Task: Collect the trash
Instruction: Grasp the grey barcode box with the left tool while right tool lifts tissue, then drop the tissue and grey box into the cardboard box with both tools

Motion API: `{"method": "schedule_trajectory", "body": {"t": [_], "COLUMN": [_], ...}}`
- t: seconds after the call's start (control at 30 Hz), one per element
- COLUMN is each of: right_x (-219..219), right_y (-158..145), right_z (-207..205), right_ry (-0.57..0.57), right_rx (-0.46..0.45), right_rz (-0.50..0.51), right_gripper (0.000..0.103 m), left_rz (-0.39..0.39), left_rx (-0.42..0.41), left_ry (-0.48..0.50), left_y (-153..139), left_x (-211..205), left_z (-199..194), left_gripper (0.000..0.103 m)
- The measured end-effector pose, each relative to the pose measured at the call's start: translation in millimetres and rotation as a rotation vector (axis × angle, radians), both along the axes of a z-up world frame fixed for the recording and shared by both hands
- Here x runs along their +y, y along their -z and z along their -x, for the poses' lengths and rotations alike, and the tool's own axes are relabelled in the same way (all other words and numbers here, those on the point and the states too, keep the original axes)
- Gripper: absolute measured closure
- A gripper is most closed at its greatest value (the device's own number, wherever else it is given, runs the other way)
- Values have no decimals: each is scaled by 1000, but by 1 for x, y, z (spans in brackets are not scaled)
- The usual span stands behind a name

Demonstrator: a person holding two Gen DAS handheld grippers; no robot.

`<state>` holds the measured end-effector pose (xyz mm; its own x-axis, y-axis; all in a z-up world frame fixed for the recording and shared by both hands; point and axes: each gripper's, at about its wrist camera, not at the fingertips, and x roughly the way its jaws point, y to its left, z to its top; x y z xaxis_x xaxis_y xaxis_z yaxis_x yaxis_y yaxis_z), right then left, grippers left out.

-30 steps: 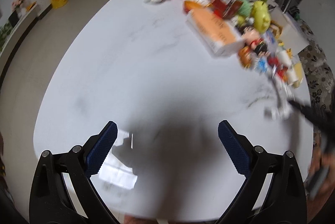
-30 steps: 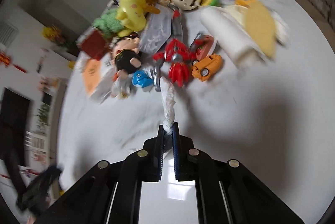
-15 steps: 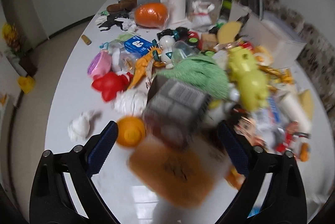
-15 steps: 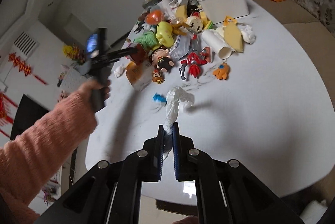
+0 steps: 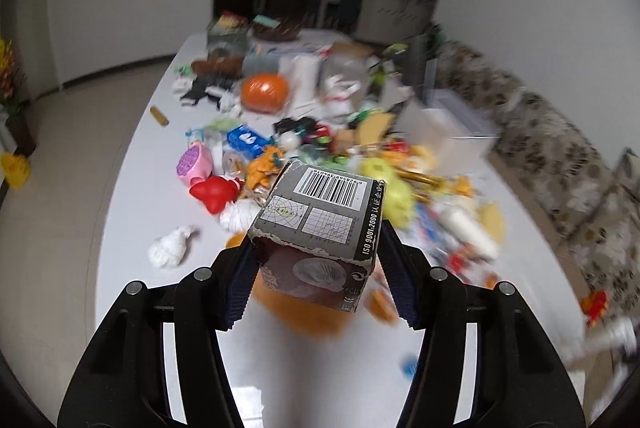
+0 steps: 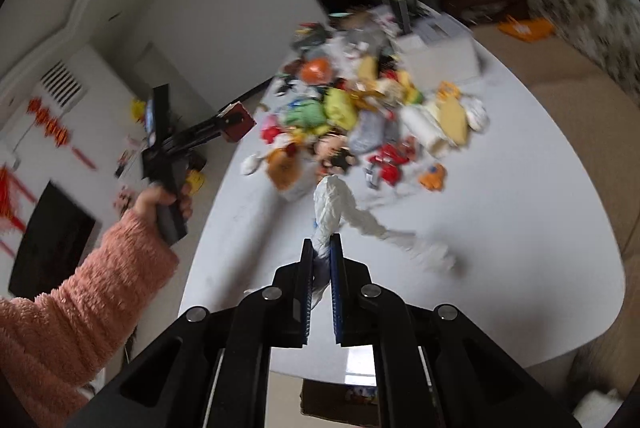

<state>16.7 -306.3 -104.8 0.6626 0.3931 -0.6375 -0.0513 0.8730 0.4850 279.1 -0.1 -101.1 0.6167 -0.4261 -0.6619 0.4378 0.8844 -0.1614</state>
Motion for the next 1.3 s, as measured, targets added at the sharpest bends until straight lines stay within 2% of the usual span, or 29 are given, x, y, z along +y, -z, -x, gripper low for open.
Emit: {"method": "schedule_trajectory", "body": {"t": [0.07,0.17,0.3,0.37,0.5,0.6,0.73,0.8,0.83,0.9,0.97,1.0,1.07,1.13,1.17,1.23,1.3], "right_x": [11,33,65,77,94,102,111,112,111,110,105,102,98,94,93,95,100], "right_y": [-12,-29,-33,-22,22,85,180,244,268,326,368,388,416,430,430,424,414], "right_z": [6,23,53,66,86,98,103,100,97,90,84,81,75,75,75,77,77], "right_ry": [-51,-154,-330,-391,-461,-461,-426,-371,-343,-277,-207,-182,-133,-94,-81,-80,-99], "right_rx": [-10,-31,-8,45,192,320,426,484,510,559,592,616,665,705,703,685,662], "right_rz": [16,51,84,82,69,89,137,160,178,221,282,304,339,357,355,346,359], "right_gripper": [95,95,95,95,95,95,95,95,95,93,72,48,50,46,45,32,32], "left_rz": [17,-5,0,-53,-15,-56,-108,-130,-141,-217,-322,-369,-424,-456,-460,-463,-466], "left_rx": [-11,-9,111,158,409,542,647,706,714,724,761,786,835,879,880,867,853], "left_ry": [42,113,214,243,276,268,194,133,121,85,30,-2,-46,-103,-120,-132,-137], "left_y": [-14,-25,-10,7,71,137,243,305,324,371,413,431,453,464,463,456,447], "left_x": [13,32,53,55,60,55,46,36,32,19,8,7,6,6,6,5,6], "left_z": [41,112,205,242,309,339,351,343,339,332,321,316,307,302,301,305,309], "left_gripper": [47,47,47,47,47,47,47,47,47,45,44,40,31,29,28,23,22]}}
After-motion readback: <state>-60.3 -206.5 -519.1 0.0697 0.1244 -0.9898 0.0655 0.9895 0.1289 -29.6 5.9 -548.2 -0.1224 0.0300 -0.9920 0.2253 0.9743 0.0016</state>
